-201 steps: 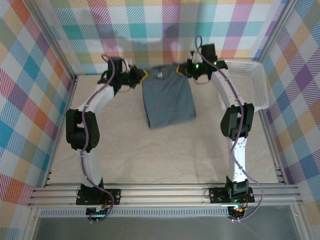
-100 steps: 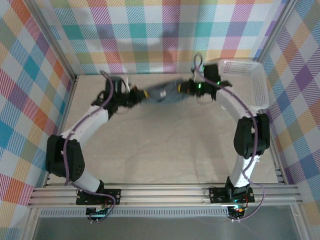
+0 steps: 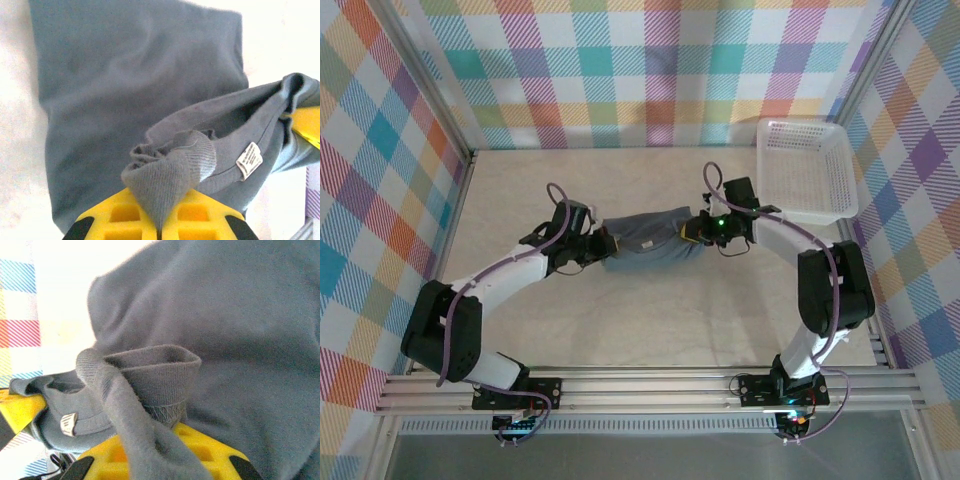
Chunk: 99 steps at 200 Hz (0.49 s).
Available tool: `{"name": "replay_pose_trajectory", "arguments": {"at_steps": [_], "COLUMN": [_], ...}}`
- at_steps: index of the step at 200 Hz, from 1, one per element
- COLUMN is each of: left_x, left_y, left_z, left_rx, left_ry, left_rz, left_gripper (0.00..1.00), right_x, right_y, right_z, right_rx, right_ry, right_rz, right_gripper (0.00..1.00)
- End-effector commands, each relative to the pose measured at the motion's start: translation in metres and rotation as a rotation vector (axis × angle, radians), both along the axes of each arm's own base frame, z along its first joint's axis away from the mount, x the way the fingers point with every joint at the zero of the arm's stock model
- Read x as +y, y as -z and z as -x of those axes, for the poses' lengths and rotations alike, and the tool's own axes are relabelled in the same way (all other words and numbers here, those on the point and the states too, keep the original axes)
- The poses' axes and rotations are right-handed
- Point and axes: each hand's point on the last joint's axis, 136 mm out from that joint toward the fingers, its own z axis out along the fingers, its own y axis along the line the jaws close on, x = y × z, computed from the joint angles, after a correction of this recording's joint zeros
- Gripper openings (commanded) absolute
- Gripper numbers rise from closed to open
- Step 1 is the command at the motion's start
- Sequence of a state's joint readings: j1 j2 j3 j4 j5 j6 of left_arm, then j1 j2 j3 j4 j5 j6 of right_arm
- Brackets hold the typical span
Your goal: Fold the inside-out t-shirt
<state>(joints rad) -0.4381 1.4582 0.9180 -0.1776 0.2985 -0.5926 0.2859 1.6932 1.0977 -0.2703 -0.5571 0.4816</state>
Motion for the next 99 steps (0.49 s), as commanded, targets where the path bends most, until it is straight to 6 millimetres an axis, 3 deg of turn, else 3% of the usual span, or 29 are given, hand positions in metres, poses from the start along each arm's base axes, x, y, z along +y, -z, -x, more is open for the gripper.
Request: {"name": "replay_pose_trajectory", "arguments": {"at_steps": [1, 17, 37, 69, 85, 99], "left_x": [0.001, 0.005, 0.008, 0.011, 0.01, 0.007], "left_y": [-0.033, -0.031, -0.021, 0.031, 0.047, 0.046], "left_z": [-0.039, -0.065, -0.097, -0.128, -0.132, -0.133], "left_rx": [-0.207, -0.251, -0.293, -0.209, -0.201, -0.206], "left_ry": [0.004, -0.008, -0.03, -0.04, -0.048, -0.038], "left_rz": [-0.085, -0.157, -0.247, -0.281, -0.265, -0.249], "left_gripper": [0.0, 0.0, 0.0, 0.0, 0.0, 0.16], "right_x": [0.002, -0.002, -0.006, -0.002, 0.002, 0.001], "right_y": [-0.029, -0.027, -0.008, 0.028, 0.041, 0.041], "right_z": [-0.027, -0.048, -0.072, -0.089, -0.091, -0.091], "right_rx": [-0.134, -0.149, -0.157, -0.113, -0.081, -0.069], "right_ry": [0.024, 0.066, 0.101, 0.091, 0.072, 0.076], "right_rz": [-0.009, 0.037, 0.098, 0.131, 0.121, 0.13], "right_gripper": [0.0, 0.0, 0.02, 0.03, 0.11, 0.29]}}
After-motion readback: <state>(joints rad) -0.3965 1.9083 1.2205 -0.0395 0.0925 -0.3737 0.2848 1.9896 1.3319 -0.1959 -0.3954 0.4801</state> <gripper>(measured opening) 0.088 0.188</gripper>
